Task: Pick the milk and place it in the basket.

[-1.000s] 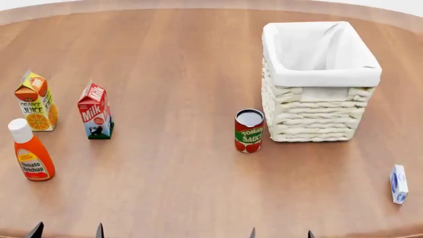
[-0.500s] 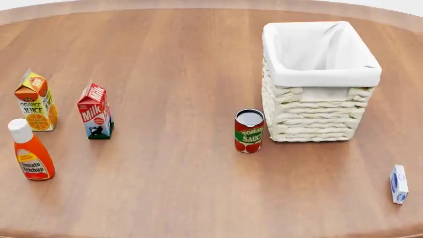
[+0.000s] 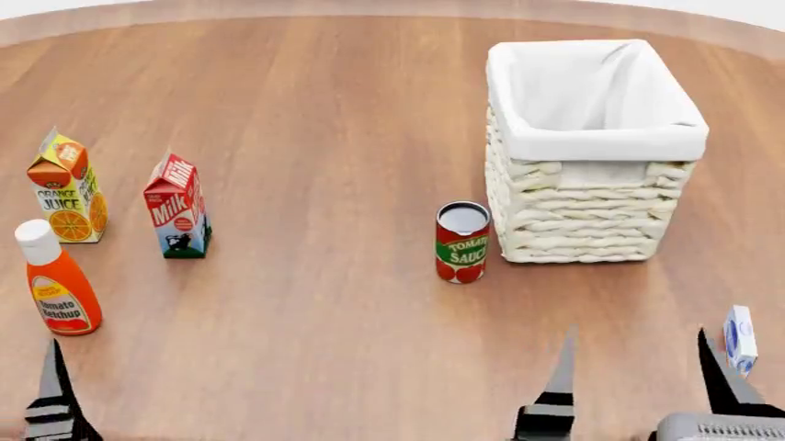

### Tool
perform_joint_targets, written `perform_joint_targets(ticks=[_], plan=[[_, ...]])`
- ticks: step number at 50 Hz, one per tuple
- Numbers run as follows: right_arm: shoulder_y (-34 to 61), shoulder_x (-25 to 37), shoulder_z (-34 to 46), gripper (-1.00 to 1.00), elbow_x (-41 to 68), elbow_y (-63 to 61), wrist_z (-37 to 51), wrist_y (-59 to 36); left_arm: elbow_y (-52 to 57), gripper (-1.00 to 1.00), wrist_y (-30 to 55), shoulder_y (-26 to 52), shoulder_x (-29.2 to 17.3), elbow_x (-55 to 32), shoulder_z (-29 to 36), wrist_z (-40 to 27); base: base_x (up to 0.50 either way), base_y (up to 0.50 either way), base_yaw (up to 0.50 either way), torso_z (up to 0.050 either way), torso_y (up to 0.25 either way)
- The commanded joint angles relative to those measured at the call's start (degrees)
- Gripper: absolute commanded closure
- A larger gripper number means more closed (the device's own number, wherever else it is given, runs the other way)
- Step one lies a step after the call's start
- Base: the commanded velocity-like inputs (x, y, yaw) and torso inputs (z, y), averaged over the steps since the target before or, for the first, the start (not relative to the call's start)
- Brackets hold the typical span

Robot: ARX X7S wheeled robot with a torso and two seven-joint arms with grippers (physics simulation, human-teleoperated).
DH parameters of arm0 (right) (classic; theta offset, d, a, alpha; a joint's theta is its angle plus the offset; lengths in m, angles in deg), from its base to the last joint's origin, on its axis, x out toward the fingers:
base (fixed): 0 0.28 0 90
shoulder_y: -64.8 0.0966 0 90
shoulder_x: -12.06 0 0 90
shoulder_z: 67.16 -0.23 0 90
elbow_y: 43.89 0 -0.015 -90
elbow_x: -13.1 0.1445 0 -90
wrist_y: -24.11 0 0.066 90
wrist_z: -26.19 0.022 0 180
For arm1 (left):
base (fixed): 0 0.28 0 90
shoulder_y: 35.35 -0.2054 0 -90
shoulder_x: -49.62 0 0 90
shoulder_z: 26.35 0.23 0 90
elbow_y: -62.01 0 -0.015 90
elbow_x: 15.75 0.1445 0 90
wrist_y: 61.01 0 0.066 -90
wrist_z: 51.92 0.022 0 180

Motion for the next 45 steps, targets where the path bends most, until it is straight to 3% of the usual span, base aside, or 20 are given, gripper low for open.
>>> perform_joint_targets(ticks=[1, 2, 4, 8, 10, 15, 25, 45], plan=[[-7.5, 18.2, -20.5, -1.0, 20.7, -26.1, 10.6, -8.9, 23.8, -1.0, 8.7, -5.0, -6.0, -12.8, -16.4, 0.2, 0.0, 0.0, 0.0, 0.0, 0.0], [-14.4, 25.5, -25.1, -1.0, 28.4, -26.1, 17.1, -1.7, 26.0, -1.0, 9.5, -5.6, -6.3, -19.0, -22.0, -0.9, 0.0, 0.0, 0.0, 0.0, 0.0], [-25.7, 33.7, -30.2, -1.0, 32.8, -26.1, 25.8, 8.9, 27.6, -1.0, 9.2, -7.3, -7.0, -21.4, -25.7, -0.9, 0.0, 0.0, 0.0, 0.0, 0.0], [-41.9, 37.3, -40.7, -1.0, 37.5, -26.1, 29.7, 24.6, 29.0, -1.0, 8.8, -9.0, -7.5, -24.2, -29.3, -0.7, 0.0, 0.0, 0.0, 0.0, 0.0], [-46.3, 38.2, -42.7, -1.0, 36.8, -26.1, 30.1, 27.3, 29.5, -1.0, 8.5, -9.4, -7.7, -24.3, -30.0, -0.6, 0.0, 0.0, 0.0, 0.0, 0.0], [-46.3, 34.1, -45.6, -1.0, 38.5, -26.0, 26.6, 27.9, 30.6, -1.0, 8.2, -10.2, -8.0, -25.2, -31.7, -1.0, 0.0, 0.0, 0.0, 0.0, 0.0], [-44.6, 33.6, -43.0, -1.0, 36.3, -25.4, 26.2, 26.1, 30.1, -1.0, 7.6, -10.4, -7.9, -24.4, -31.7, -1.1, 0.0, 0.05, 0.0, 0.0, 0.0], [-42.2, 35.2, -37.7, -1.0, 33.5, -24.7, 26.2, 24.5, 29.7, -1.0, 7.5, -10.6, -8.3, -23.4, -31.2, -1.5, 0.0, 0.5, 0.0, 0.0, 0.0]])
